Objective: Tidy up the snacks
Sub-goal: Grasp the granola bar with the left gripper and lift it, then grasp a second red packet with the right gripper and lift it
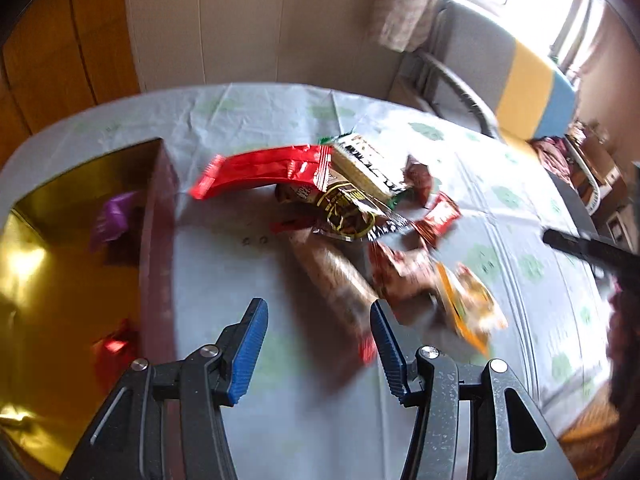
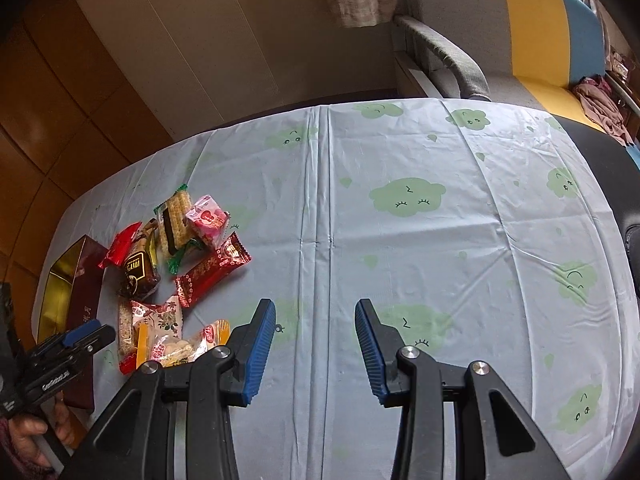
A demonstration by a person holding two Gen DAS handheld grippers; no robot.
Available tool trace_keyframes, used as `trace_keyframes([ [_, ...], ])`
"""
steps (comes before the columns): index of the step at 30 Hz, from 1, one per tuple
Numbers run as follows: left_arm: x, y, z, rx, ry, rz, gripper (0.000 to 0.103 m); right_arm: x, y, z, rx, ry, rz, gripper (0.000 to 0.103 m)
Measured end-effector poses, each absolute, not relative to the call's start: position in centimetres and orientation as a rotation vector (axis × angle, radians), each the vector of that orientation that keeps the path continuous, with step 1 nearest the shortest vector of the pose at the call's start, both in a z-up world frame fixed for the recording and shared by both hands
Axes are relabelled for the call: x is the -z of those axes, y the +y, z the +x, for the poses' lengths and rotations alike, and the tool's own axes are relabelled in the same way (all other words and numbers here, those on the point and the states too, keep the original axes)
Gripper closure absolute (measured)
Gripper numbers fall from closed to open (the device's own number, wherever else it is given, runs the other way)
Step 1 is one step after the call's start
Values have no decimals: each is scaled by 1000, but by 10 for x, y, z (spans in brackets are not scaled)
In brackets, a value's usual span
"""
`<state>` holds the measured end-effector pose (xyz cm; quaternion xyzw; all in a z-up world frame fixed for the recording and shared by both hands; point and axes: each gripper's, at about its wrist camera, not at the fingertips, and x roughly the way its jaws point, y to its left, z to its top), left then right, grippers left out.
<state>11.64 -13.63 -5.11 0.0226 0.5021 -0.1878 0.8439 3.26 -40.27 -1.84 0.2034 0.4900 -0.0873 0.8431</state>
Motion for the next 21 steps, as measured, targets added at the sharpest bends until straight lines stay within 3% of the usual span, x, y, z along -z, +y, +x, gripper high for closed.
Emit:
trace_keyframes([
  [8,89,-160,153,353,1154,17,49,14,-402,34,164,1016,429,61],
  [10,90,-162,150,348,1123,53,55,13,-401,34,162,1017,415,61],
  [11,90,-164,148,358,1112,74,67,13,-400,34,160,1017,404,61],
  [12,90,-163,144,373,1106,82,70,13,-400,34,160,1016,392,61],
  [21,89,-134,66,469,1056,219,73,18,-382,38,84,1038,333,61],
])
